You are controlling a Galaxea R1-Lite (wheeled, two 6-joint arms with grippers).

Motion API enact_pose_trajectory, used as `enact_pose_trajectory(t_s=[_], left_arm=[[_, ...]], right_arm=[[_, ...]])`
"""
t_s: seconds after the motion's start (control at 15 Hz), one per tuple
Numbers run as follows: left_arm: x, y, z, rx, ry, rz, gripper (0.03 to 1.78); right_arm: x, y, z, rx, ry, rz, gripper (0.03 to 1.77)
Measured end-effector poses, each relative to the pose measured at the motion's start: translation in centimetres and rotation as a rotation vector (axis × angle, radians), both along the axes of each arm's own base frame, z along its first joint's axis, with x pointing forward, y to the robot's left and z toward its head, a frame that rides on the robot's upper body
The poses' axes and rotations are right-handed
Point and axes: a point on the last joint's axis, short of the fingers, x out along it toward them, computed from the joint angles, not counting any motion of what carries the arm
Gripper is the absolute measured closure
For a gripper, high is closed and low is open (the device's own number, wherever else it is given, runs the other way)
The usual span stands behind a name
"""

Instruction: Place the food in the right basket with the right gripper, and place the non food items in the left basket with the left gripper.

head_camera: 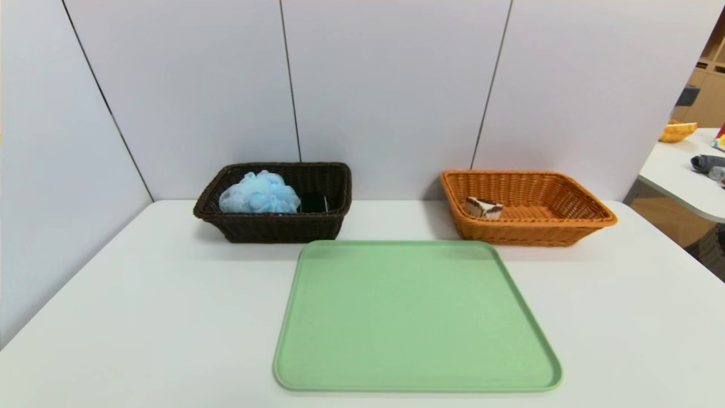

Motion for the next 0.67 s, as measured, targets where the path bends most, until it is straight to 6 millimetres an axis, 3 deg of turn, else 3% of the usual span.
enact_pose_trajectory(t_s=[0.67], left_arm=[[0.0,0.0,-0.02,-0.005,0.002,0.0,0.12]], right_arm=[[0.01,-0.02,-0.01,0.038,0.001,-0.009,0.1]])
